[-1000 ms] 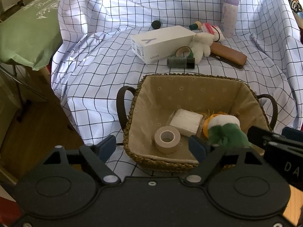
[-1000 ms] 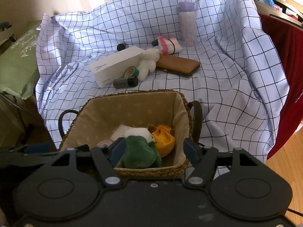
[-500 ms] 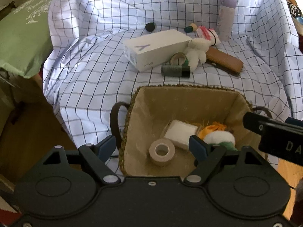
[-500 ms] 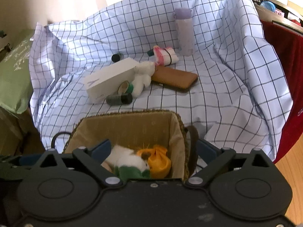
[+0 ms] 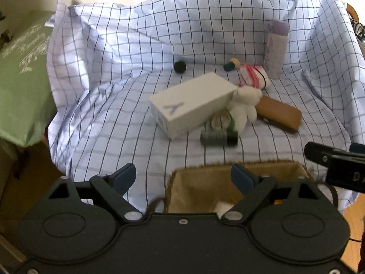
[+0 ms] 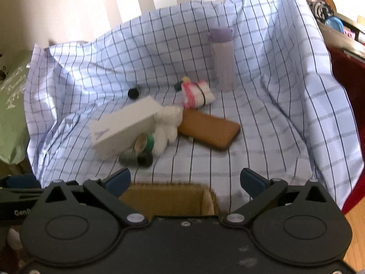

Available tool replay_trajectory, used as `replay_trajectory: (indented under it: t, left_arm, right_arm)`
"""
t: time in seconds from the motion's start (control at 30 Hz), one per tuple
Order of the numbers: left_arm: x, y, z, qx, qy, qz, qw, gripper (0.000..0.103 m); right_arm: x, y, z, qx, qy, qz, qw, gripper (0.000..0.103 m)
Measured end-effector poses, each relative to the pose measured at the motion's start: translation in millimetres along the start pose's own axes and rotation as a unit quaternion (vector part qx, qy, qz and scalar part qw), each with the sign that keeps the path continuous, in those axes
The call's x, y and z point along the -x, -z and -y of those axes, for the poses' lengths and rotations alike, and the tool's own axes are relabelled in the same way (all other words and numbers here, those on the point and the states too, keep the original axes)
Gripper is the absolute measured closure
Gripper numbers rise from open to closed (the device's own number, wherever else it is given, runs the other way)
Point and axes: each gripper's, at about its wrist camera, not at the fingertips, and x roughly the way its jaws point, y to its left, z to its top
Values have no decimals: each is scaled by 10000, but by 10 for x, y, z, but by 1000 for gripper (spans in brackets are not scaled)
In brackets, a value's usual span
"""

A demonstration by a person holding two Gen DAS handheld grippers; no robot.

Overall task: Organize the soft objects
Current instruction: 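Reach the right tool toward the pink-edged cloth while the left approaches the green-handled stick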

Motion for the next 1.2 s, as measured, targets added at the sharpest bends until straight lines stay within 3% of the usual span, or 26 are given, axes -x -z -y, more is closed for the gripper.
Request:
replay_trajectory:
  t: [0.13, 0.37, 0.6, 1.0, 1.2]
  left_arm:
    - [-182, -201, -16, -50, 59, 21, 10000, 15]
    - [-490, -531, -86, -69, 117, 21, 9999, 15]
    - [-802, -866, -193, -61, 150, 10, 9999, 15]
    - [-1214, -1307, -264, 39, 205, -36, 9998, 15]
    - [-1386, -1465, -213, 12, 184, -67, 9998, 15]
  right_arm:
    - [-103, -185, -19, -57, -60, 373, 9993, 0]
    - [-460, -575, -103, 230, -195, 479, 9984, 0]
    - [-980, -924, -147, 436, -196, 89, 9988, 0]
    - [-1727, -1256, -68, 919, 273, 153, 9953, 1]
    - [-2235, -1348, 32, 966, 616, -99, 9934, 1]
